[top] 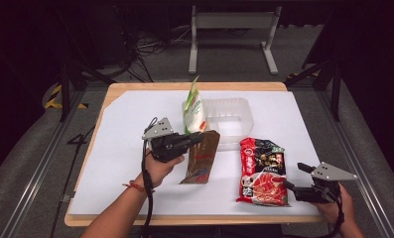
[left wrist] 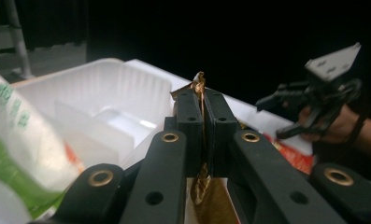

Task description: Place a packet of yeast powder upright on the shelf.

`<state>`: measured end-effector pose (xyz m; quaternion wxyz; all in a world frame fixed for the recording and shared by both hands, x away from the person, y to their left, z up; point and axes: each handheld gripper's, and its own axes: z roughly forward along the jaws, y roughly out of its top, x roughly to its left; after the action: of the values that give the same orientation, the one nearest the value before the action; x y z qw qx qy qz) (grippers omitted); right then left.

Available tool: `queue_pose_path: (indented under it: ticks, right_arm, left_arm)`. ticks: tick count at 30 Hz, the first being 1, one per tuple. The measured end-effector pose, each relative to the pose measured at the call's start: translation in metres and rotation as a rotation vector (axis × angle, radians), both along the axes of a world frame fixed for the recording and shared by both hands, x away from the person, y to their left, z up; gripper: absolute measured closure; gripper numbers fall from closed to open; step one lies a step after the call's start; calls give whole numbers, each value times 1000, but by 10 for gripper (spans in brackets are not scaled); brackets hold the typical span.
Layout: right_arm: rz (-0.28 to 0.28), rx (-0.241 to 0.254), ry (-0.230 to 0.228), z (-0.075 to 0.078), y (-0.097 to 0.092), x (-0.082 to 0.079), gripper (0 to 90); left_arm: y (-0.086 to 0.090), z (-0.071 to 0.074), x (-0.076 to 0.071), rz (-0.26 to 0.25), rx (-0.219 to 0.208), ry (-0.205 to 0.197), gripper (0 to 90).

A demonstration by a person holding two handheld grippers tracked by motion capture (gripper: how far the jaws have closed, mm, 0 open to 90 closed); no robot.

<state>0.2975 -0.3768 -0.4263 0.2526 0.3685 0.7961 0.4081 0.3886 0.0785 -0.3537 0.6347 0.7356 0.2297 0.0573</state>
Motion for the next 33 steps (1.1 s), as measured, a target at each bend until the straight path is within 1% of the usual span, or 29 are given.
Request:
queue_pose_path:
  ticks: [1,2,4,5,6,7,8,10,11,12,13,14,15,16,18,20,21,23,24,26,28,31,33]
  right_arm:
    - [0,-1,0,0,0,0,193]
    - [-1,-2,0,0,0,0,193]
    - [-4,-2,1,0,0,0,193]
    - [-4,-2,1,0,0,0,193]
    - [-5,-1,-1,0,0,0,193]
    - [-6,-2,-1,0,-1,0,192]
    - [-6,-1,0,0,-1,0,192]
    - [-7,-2,1,0,-1,0,192]
    - [-5,-3,0,0,-1,0,191]
    - [-5,-3,0,0,-1,0,191]
    - [-5,-5,-1,0,-1,0,191]
    - [-7,-3,-1,0,-1,0,191]
    - [-8,-2,0,0,-1,0,191]
    - [-7,-3,1,0,-1,0,191]
    - [-5,-7,1,-1,-1,0,191]
    - [-6,-10,2,-1,-1,0,191]
    - [-6,-8,2,-1,-1,0,191]
    - [-7,-7,1,-1,-1,0,192]
    - [-6,-9,0,-1,-1,0,192]
    - [-8,-10,0,-1,-1,0,192]
    - [-8,-7,-1,-1,-2,0,192]
    - [-9,-6,0,-1,-2,0,192]
    - [-8,-4,1,-1,-3,0,192]
  left_arm:
    - [-1,2,1,17,-5,-9,871]
    - [-1,4,2,20,-21,1,872]
    - [-3,8,7,53,-48,6,872]
    - [-3,8,7,53,-48,6,872]
    - [-3,10,9,51,-65,14,872]
    - [-6,13,12,73,-72,11,872]
    - [-8,15,14,80,-76,7,872]
    - [-13,19,17,118,-74,-5,872]
    - [-14,21,19,139,-74,-5,872]
    - [-14,21,19,139,-74,-5,872]
    - [-15,22,24,173,-88,11,872]
    - [-16,23,27,186,-96,17,872]
    - [-18,25,30,226,-98,17,872]
    - [-19,26,32,235,-105,22,872]
    - [-23,30,37,266,-109,12,872]
    - [-27,33,42,275,-111,12,872]
    - [-30,35,45,299,-107,4,871]
    - [-34,37,50,306,-108,11,871]
    - [-36,38,52,322,-97,-6,871]
    - [-40,39,56,332,-106,2,871]
    - [-44,40,60,353,-92,-6,872]
    - [-50,40,68,382,-82,-1,872]
    - [-53,39,73,420,-74,0,872]
